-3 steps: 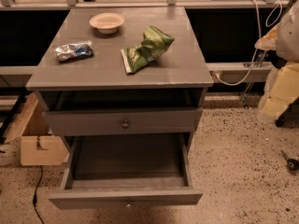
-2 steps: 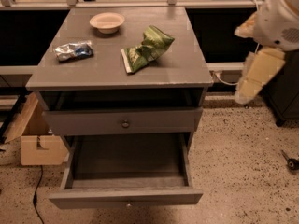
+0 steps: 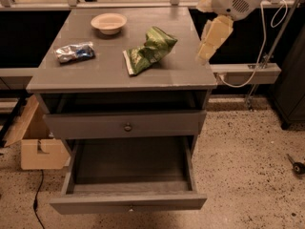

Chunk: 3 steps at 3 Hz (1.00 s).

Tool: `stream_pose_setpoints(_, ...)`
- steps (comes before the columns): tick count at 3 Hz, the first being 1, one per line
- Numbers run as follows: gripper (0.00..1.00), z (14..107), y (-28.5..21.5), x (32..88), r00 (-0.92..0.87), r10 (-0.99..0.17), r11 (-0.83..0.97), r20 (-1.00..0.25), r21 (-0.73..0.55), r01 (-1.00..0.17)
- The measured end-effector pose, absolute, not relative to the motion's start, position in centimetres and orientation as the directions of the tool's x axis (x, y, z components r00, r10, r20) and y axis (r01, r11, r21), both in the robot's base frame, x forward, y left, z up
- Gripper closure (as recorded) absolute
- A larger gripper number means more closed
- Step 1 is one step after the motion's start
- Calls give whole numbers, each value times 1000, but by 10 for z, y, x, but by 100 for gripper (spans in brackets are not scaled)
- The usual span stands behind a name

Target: Place redbull can into middle drawer

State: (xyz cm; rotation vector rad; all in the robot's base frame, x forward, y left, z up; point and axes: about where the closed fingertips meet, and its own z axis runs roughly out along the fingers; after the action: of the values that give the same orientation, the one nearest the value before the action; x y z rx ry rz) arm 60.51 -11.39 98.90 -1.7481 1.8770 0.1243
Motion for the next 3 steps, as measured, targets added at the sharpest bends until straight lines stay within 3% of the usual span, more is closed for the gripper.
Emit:
stream_pose_setpoints(1, 0, 989, -114, 605, 13, -889, 143, -457, -304, -942)
stream_pose_setpoints(3, 0, 983, -29, 634, 71, -910, 73, -408, -327, -942)
